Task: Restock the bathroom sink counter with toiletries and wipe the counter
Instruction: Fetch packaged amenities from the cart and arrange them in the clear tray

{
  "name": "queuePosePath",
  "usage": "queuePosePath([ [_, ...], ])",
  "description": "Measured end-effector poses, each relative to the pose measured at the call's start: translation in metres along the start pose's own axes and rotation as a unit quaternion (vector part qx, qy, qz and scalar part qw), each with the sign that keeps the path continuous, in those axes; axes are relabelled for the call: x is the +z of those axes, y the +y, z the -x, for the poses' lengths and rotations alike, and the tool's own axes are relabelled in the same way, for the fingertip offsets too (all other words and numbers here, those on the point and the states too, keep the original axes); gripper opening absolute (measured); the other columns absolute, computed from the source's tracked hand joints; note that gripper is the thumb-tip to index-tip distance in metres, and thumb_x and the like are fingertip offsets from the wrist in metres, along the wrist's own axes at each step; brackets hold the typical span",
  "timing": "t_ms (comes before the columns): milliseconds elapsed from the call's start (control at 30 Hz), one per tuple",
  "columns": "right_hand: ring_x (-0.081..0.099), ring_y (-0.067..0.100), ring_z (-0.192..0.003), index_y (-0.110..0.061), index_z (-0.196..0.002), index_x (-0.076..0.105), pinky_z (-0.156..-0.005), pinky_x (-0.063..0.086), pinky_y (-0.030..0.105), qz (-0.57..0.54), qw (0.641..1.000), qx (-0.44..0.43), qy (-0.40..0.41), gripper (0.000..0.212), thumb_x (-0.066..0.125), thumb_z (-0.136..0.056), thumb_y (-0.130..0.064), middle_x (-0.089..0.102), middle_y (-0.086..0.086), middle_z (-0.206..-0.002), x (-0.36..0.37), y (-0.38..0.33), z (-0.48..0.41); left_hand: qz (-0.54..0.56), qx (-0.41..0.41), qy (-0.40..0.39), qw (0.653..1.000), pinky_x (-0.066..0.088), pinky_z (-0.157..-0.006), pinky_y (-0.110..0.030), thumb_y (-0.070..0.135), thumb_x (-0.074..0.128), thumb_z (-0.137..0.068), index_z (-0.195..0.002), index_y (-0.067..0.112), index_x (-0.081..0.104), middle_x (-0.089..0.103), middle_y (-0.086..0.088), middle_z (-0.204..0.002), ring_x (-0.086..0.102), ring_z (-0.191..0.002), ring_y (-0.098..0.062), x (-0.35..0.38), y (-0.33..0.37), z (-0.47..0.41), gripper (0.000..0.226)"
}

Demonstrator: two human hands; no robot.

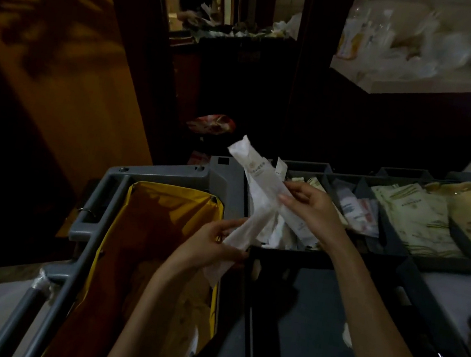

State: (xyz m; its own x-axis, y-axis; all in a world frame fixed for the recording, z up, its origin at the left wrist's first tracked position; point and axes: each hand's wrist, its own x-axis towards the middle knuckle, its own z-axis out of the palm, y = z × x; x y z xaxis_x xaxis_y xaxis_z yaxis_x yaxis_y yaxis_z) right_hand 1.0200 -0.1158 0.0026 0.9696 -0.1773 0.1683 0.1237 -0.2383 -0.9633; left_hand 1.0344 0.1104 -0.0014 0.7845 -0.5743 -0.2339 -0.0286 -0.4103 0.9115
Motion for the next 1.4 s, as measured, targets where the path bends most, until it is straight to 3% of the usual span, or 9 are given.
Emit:
queuePosePath([
  [200, 0.063, -0.001, -0.079, -0.014, -0.097, 0.071, -0.067, 0.047, 0.011, 0.054, 0.997, -0.004, -0.055, 0.013, 0.060, -0.092, -0.020, 0.068, -0.008, -0.084, -0.001, -0.005, 0.005, -0.037, 0.010, -0.059, 0.998, 0.056, -0.079, -0.025, 0.013, 0.072, -0.080, -0.126, 0.034, 0.053, 0.055, 0.012, -0.112, 0.060, -0.101, -0.012, -0.006, 0.013, 0.003, 0.054],
  [400, 0.062, 0.008, -0.084, -0.008, -0.098, 0.071, -0.077, 0.046, 0.020, 0.087, 0.986, 0.066, -0.129, 0.019, 0.058, -0.095, -0.021, 0.069, 0.004, -0.089, -0.007, 0.013, 0.011, 0.074, 0.000, -0.053, 0.996, 0.057, -0.074, -0.026, 0.000, 0.062, -0.085, -0.110, 0.030, 0.057, 0.059, -0.008, -0.125, 0.065, -0.094, -0.015, -0.019, 0.013, 0.008, 0.039],
  [533, 0.067, 0.007, -0.086, -0.016, -0.096, 0.073, -0.075, 0.046, 0.017, 0.033, 0.993, 0.105, -0.035, 0.018, 0.058, -0.094, -0.026, 0.073, -0.005, -0.090, 0.000, 0.024, 0.025, 0.276, -0.031, 0.039, 0.960, 0.056, -0.059, -0.020, -0.002, 0.063, -0.083, -0.125, 0.014, 0.053, 0.062, -0.011, -0.121, 0.072, -0.080, -0.012, -0.013, 0.010, 0.016, 0.046],
  [633, 0.069, 0.005, -0.078, -0.017, -0.089, 0.074, -0.065, 0.048, 0.011, -0.026, 0.992, 0.113, 0.059, 0.016, 0.058, -0.094, -0.019, 0.074, -0.005, -0.083, 0.007, 0.027, 0.036, 0.354, -0.043, 0.079, 0.931, 0.059, -0.063, -0.027, 0.011, 0.071, -0.071, -0.127, 0.014, 0.054, 0.063, -0.012, -0.119, 0.070, -0.088, -0.020, -0.005, 0.004, 0.020, 0.058],
  [733, 0.067, 0.006, -0.070, -0.017, -0.081, 0.073, -0.063, 0.048, 0.014, -0.044, 0.985, 0.110, 0.123, 0.018, 0.059, -0.093, -0.014, 0.072, -0.004, -0.076, 0.016, 0.028, 0.048, 0.472, -0.056, 0.146, 0.868, 0.061, -0.066, -0.029, 0.002, 0.067, -0.078, -0.110, 0.004, 0.058, 0.069, -0.017, -0.101, 0.072, -0.077, -0.022, 0.012, 0.004, 0.022, 0.034],
  [800, 0.066, 0.008, -0.069, -0.016, -0.078, 0.072, -0.064, 0.050, 0.017, -0.057, 0.980, 0.107, 0.160, 0.021, 0.059, -0.093, -0.011, 0.072, -0.001, -0.074, 0.026, 0.030, 0.058, 0.484, -0.042, 0.184, 0.854, 0.059, -0.065, -0.025, 0.004, 0.065, -0.083, -0.104, 0.006, 0.061, 0.070, -0.014, -0.091, 0.071, -0.070, -0.016, 0.033, 0.002, 0.022, 0.021],
  [967, 0.067, 0.012, -0.078, -0.011, -0.088, 0.073, -0.070, 0.050, 0.021, -0.100, 0.951, 0.133, 0.261, 0.017, 0.058, -0.094, -0.013, 0.072, 0.001, -0.081, 0.051, 0.034, 0.084, 0.455, -0.034, 0.213, 0.864, 0.057, -0.080, -0.033, 0.017, 0.068, -0.087, -0.112, 0.016, 0.064, 0.072, -0.009, -0.103, 0.071, -0.091, -0.020, 0.084, 0.004, 0.021, 0.025],
  [1133, 0.066, 0.002, -0.074, -0.020, -0.081, 0.071, -0.066, 0.049, 0.015, -0.084, 0.943, 0.106, 0.303, 0.019, 0.058, -0.094, -0.014, 0.072, -0.007, -0.076, 0.051, 0.018, 0.109, 0.380, -0.008, 0.219, 0.899, 0.058, -0.076, -0.031, 0.018, 0.064, -0.090, -0.105, 0.014, 0.068, 0.074, -0.004, -0.096, 0.071, -0.086, -0.019, 0.101, 0.006, 0.021, 0.015],
  [1400, 0.067, -0.001, -0.074, -0.027, -0.082, 0.070, -0.062, 0.050, 0.012, -0.047, 0.937, 0.105, 0.331, 0.017, 0.060, -0.093, -0.019, 0.072, -0.016, -0.077, 0.033, 0.007, 0.146, 0.297, -0.007, 0.065, 0.953, 0.057, -0.074, -0.030, 0.013, 0.059, -0.093, -0.104, 0.007, 0.070, 0.074, -0.009, -0.095, 0.071, -0.088, -0.023, 0.111, 0.005, 0.015, 0.017],
])
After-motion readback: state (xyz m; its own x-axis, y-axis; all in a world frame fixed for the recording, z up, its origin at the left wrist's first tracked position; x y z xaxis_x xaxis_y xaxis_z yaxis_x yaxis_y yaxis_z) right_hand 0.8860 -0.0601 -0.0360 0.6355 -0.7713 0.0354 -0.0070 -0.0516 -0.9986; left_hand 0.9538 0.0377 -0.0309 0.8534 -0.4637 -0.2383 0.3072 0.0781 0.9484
